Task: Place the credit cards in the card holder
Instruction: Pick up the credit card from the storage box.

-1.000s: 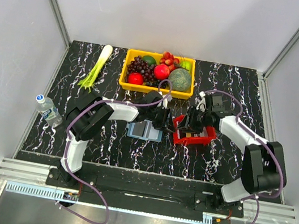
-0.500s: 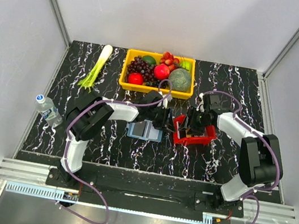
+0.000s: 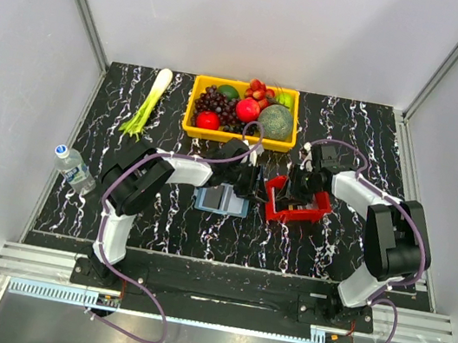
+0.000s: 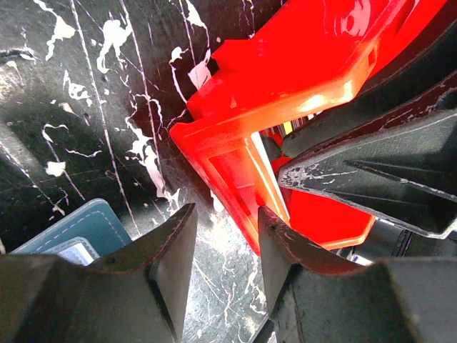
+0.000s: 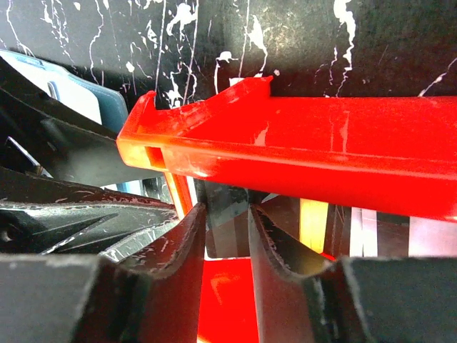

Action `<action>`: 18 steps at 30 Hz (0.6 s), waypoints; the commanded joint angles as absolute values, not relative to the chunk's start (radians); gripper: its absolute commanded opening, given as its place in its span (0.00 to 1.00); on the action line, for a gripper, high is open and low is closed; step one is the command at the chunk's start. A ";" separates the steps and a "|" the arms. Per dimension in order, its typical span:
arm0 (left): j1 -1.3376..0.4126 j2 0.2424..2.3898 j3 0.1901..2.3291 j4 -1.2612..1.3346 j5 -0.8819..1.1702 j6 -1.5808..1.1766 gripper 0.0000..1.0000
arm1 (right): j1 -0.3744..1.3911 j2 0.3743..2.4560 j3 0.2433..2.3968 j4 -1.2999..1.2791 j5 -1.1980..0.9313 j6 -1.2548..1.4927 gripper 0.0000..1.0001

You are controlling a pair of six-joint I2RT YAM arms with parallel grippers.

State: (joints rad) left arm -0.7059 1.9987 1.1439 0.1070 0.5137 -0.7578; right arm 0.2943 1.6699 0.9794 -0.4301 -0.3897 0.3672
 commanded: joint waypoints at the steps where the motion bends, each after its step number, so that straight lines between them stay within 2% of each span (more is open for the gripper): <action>1: -0.712 2.010 1.169 0.153 0.525 -0.761 0.43 | 0.304 1.675 0.968 -0.391 -0.437 0.365 0.34; 7: -0.712 2.010 1.167 0.155 0.528 -0.762 0.43 | 0.304 1.667 0.971 -0.385 -0.443 0.371 0.26; 8: -0.712 2.011 1.167 0.155 0.528 -0.762 0.43 | 0.304 1.663 0.971 -0.385 -0.442 0.374 0.29; 10: -0.712 2.008 1.167 0.156 0.526 -0.762 0.43 | 0.304 1.646 0.976 -0.406 -0.401 0.382 0.43; 12: -0.712 2.005 1.163 0.155 0.525 -0.761 0.43 | 0.304 1.612 0.974 -0.414 -0.347 0.383 0.53; 15: -0.712 2.006 1.161 0.160 0.525 -0.762 0.43 | 0.302 1.601 0.976 -0.416 -0.301 0.373 0.62; 18: -0.712 2.006 1.161 0.163 0.525 -0.764 0.43 | 0.304 1.670 0.997 -0.432 -0.331 0.367 0.65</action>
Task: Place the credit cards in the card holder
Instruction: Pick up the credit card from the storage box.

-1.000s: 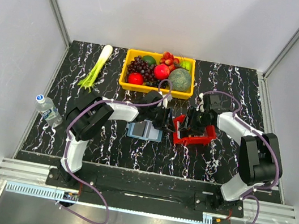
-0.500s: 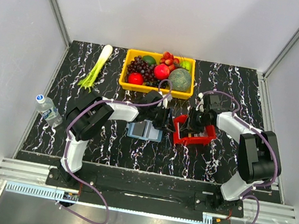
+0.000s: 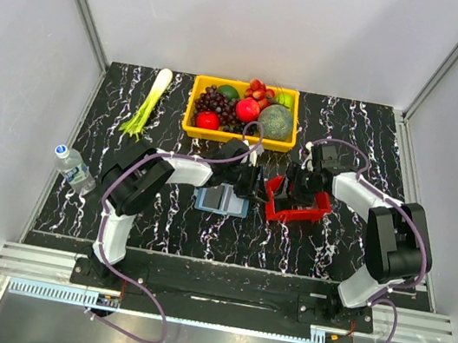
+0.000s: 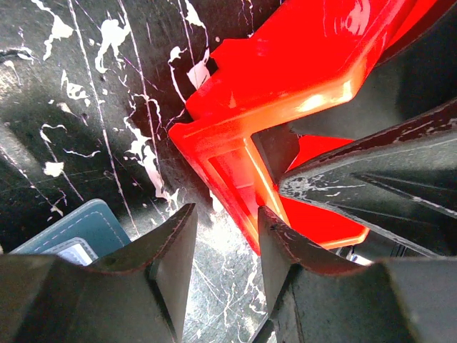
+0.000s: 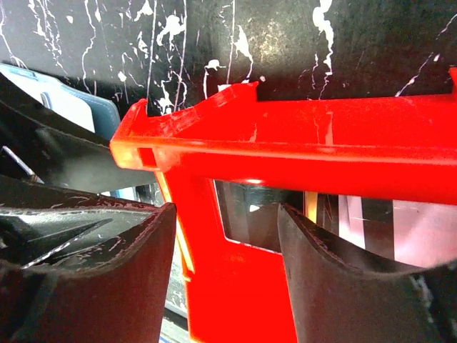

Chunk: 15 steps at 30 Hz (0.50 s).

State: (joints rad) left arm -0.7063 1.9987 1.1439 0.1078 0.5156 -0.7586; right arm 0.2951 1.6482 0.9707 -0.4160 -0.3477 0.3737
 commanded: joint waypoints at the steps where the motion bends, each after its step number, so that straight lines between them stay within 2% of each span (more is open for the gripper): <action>1: -0.712 2.006 1.163 0.164 0.525 -0.765 0.43 | 0.304 1.689 0.999 -0.437 -0.328 0.371 0.65; 4: -0.710 2.003 1.160 0.163 0.523 -0.765 0.43 | 0.310 1.721 1.003 -0.459 -0.258 0.373 0.65; 6: -0.712 2.006 1.160 0.166 0.523 -0.767 0.43 | 0.310 1.735 1.006 -0.465 -0.287 0.347 0.64; 11: -0.712 2.013 1.167 0.170 0.531 -0.770 0.43 | 0.310 1.735 0.988 -0.423 -0.403 0.371 0.51; 12: -0.712 2.013 1.166 0.172 0.531 -0.770 0.43 | 0.310 1.726 0.986 -0.413 -0.413 0.385 0.42; 13: -0.712 2.011 1.166 0.172 0.532 -0.770 0.43 | 0.310 1.704 0.974 -0.393 -0.416 0.405 0.39; 15: -0.712 2.011 1.163 0.172 0.532 -0.770 0.43 | 0.310 1.657 0.950 -0.344 -0.445 0.431 0.36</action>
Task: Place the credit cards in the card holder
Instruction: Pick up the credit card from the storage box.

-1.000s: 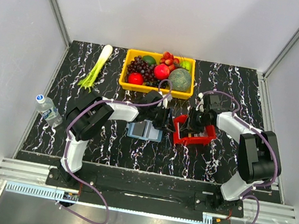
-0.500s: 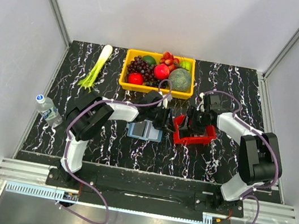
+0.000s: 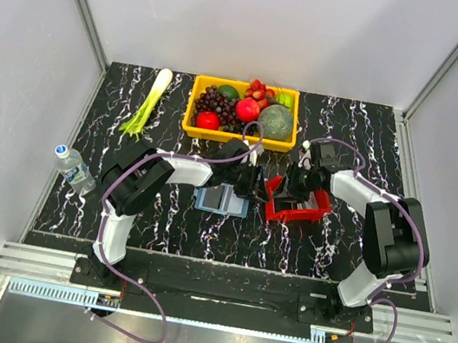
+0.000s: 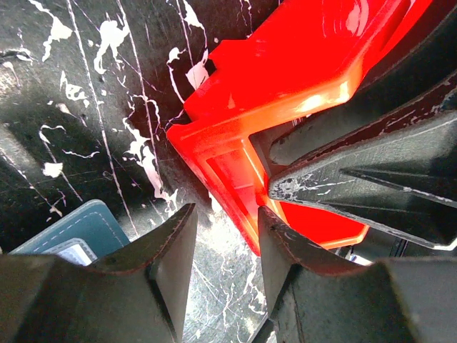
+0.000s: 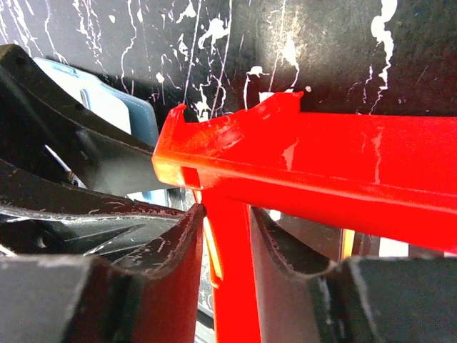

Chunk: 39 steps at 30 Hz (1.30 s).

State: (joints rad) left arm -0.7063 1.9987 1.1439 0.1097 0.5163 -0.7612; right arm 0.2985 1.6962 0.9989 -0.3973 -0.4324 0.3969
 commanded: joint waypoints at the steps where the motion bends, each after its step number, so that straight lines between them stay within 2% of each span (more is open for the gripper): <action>1: -0.710 2.008 1.161 0.173 0.532 -0.770 0.43 | 0.310 1.642 0.946 -0.327 -0.475 0.437 0.34; 3: -0.712 2.006 1.157 0.176 0.532 -0.772 0.43 | 0.310 1.611 0.963 -0.343 -0.456 0.449 0.35; 5: -0.710 2.003 1.152 0.178 0.531 -0.772 0.43 | 0.310 1.560 0.959 -0.356 -0.361 0.454 0.50; 10: -0.712 2.002 1.146 0.183 0.529 -0.773 0.43 | 0.304 1.523 0.994 -0.465 -0.120 0.381 0.54; 17: -0.712 2.000 1.143 0.189 0.531 -0.773 0.43 | 0.304 1.655 0.991 -0.463 -0.120 0.371 0.57; 23: -0.710 2.005 1.135 0.196 0.534 -0.776 0.43 | 0.304 1.747 0.988 -0.407 -0.282 0.396 0.58; 25: -0.712 2.006 1.138 0.198 0.537 -0.776 0.43 | 0.304 1.752 0.968 -0.359 -0.400 0.406 0.56; 28: -0.712 2.010 1.143 0.195 0.540 -0.778 0.43 | 0.304 1.746 0.945 -0.309 -0.475 0.433 0.45; 35: -0.712 2.009 1.143 0.187 0.538 -0.772 0.43 | 0.304 1.626 0.922 -0.275 -0.452 0.460 0.22; 39: -0.710 2.010 1.147 0.186 0.538 -0.772 0.43 | 0.304 1.594 0.922 -0.278 -0.475 0.443 0.13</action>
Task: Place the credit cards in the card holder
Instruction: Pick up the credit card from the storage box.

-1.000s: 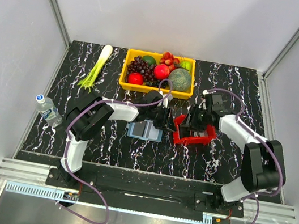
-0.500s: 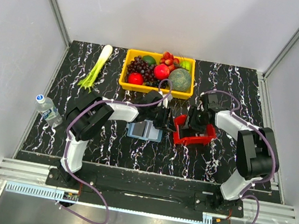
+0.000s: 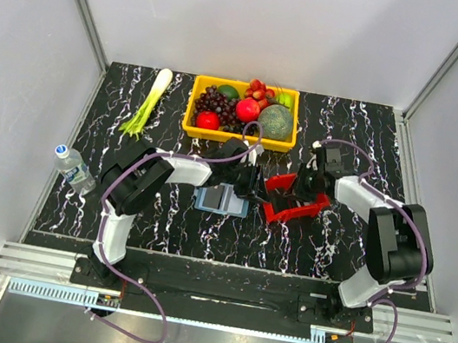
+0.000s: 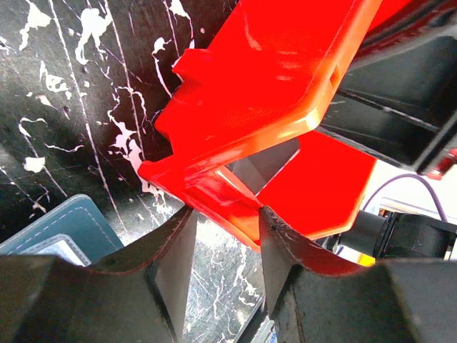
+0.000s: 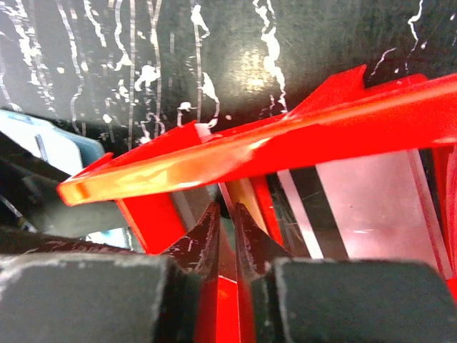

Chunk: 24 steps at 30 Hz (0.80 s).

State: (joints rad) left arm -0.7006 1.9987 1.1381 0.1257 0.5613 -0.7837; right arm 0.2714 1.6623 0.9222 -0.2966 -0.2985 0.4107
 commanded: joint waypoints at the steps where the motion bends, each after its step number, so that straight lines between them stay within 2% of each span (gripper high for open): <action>1: -0.712 2.010 1.147 0.184 0.537 -0.772 0.43 | 0.304 1.586 0.922 -0.285 -0.472 0.442 0.11; 5: -0.712 2.006 1.150 0.181 0.537 -0.770 0.43 | 0.304 1.559 0.902 -0.284 -0.479 0.422 0.03; 11: -0.712 2.011 1.155 0.179 0.537 -0.770 0.43 | 0.304 1.578 0.899 -0.284 -0.534 0.405 0.01; 15: -0.712 2.010 1.155 0.178 0.535 -0.770 0.43 | 0.304 1.601 0.908 -0.287 -0.560 0.399 0.12; 18: -0.710 2.010 1.152 0.178 0.535 -0.770 0.43 | 0.305 1.629 0.917 -0.299 -0.560 0.393 0.15; 24: -0.712 2.008 1.152 0.176 0.531 -0.772 0.43 | 0.308 1.644 0.930 -0.328 -0.511 0.377 0.32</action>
State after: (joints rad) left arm -0.7033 1.9987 1.1381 0.1303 0.5579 -0.7834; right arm 0.2893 1.6203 0.9245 -0.2897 -0.5129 0.3908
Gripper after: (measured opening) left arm 0.434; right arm 0.282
